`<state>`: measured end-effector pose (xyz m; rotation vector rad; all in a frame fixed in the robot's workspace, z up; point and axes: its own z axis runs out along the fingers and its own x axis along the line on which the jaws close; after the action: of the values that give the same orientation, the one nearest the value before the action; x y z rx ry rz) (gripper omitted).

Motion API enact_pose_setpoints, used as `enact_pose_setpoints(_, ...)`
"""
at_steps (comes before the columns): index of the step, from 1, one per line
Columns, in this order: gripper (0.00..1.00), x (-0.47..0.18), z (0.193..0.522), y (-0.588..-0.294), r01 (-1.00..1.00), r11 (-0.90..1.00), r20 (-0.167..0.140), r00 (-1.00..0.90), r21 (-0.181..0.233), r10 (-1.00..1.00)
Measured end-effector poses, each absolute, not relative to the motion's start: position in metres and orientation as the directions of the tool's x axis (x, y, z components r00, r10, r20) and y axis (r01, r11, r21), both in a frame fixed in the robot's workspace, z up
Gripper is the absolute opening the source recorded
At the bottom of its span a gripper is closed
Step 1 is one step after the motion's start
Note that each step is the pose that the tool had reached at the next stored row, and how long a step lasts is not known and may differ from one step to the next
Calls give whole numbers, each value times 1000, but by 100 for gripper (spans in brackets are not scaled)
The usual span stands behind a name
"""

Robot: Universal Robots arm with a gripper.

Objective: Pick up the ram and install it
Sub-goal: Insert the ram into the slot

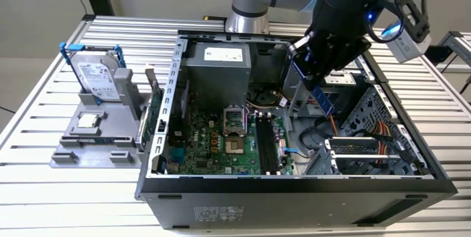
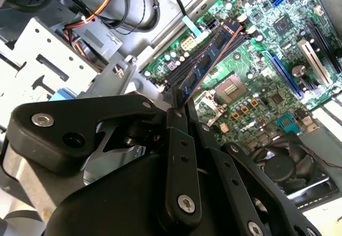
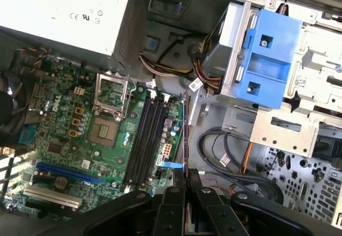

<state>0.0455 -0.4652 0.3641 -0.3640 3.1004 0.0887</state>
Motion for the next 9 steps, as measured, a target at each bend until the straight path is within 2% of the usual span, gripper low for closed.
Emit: enact_pose_setpoints(9,0,46,361,-465,-223,973,-25,-975,54,-222)
